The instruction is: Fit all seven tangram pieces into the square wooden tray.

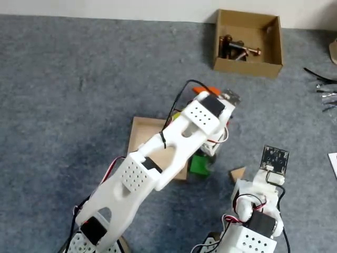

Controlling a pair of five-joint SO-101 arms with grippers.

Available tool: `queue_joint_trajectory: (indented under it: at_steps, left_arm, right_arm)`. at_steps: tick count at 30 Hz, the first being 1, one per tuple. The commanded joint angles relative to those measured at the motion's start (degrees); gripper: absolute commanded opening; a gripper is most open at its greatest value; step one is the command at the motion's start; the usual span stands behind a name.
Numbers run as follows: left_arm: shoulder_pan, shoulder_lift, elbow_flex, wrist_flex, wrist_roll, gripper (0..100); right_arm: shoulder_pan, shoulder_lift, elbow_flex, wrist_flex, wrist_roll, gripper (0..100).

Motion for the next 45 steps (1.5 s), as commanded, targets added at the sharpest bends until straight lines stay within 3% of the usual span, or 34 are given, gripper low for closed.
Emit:
queue_joint_trajectory:
  at_steps: [1, 6, 13, 26, 39, 45]
  left_arm:
    - [-0.13, -1.10, -0.92, -0.35, 1.58, 26]
    - [-0.66, -1.89, -3.12, 0.44, 3.60, 26]
    - [-4.26, -1.80, -7.34, -0.09, -13.98, 26]
    - [-6.02, -1.63, -8.92, -5.01, -35.43, 26]
    - [-11.65, -1.27, -8.75, -13.98, -36.22, 26]
    - [-11.82, 4.70, -9.10, -22.42, -36.48, 26]
  right_arm:
    - [0.57, -0.31, 8.57, 0.31, -0.62, 0.5]
    - [0.57, -0.31, 8.57, 0.31, -0.62, 0.5]
    - [0.57, -0.31, 8.57, 0.31, -0.62, 0.5]
    - [0.48, -0.31, 8.57, 0.31, -0.79, 0.5]
    - [0.48, -0.31, 8.57, 0.31, -0.79, 0.5]
    - [0.48, -0.31, 8.57, 0.31, -0.79, 0.5]
